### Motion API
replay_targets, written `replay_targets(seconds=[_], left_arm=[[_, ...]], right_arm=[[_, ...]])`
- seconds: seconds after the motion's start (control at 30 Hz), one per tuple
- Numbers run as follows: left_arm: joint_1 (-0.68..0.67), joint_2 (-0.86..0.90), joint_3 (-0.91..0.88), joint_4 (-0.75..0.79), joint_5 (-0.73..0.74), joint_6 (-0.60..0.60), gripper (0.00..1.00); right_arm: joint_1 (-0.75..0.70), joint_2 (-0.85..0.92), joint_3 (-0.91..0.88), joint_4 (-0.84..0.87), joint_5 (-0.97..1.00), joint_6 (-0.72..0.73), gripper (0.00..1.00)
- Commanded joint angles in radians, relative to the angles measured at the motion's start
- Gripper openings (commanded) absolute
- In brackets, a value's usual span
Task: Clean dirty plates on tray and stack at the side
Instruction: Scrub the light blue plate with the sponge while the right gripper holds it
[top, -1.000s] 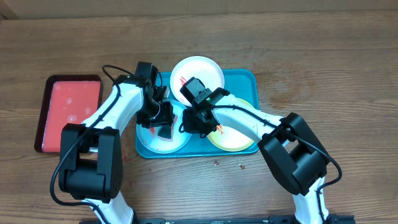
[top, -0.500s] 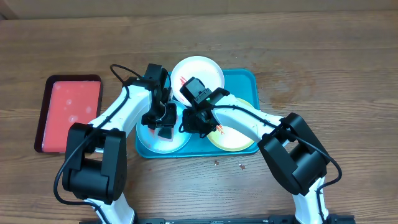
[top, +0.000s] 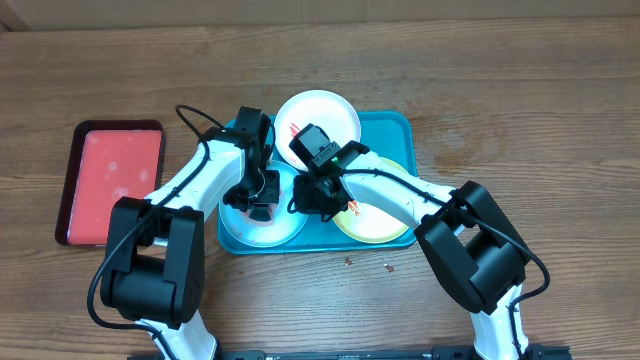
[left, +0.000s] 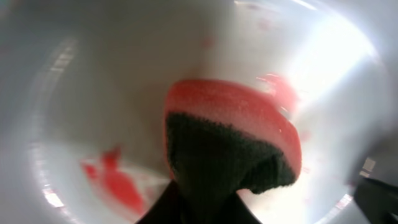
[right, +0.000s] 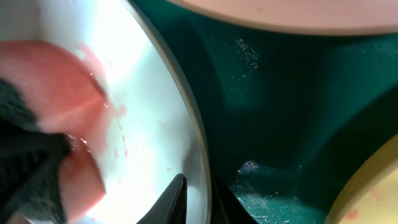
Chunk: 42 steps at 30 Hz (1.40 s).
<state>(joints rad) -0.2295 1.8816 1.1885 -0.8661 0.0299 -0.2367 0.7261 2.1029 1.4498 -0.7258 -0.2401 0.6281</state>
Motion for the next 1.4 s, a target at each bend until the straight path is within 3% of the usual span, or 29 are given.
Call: replay_targets(seconds=[0.0, 0.17, 0.37, 0.7, 0.93, 1.13, 1.37], left_arm=[[0.001, 0.011, -0.011, 0.0, -0.201, -0.046, 0.08], [0.005, 0.011, -0.01, -0.016, -0.384, -0.13, 0.04], [0.016, 0.011, -0.004, -0.001, -0.406, -0.196, 0.04], [0.0, 0.011, -0.041, 0.094, 0.159, -0.201, 0.04], [-0.02, 0.011, -0.054, 0.089, 0.328, -0.082, 0.04], [0.01, 0.011, -0.045, 0.016, 0.299, 0.028, 0.04], [0.093, 0.011, -0.033, -0.098, -0.071, -0.069, 0.04]], right_arm=[[-0.002, 0.002, -0.024, -0.005, 0.015, 0.0, 0.15], [-0.002, 0.002, -0.024, -0.009, 0.015, 0.0, 0.15], [-0.002, 0.002, -0.024, -0.005, 0.015, 0.0, 0.15], [-0.002, 0.002, -0.024, 0.003, 0.015, 0.0, 0.15], [-0.002, 0.002, -0.024, 0.01, 0.014, 0.0, 0.15], [-0.002, 0.002, -0.024, 0.005, 0.014, 0.0, 0.15], [-0.002, 0.002, -0.024, 0.003, 0.014, 0.0, 0.15]])
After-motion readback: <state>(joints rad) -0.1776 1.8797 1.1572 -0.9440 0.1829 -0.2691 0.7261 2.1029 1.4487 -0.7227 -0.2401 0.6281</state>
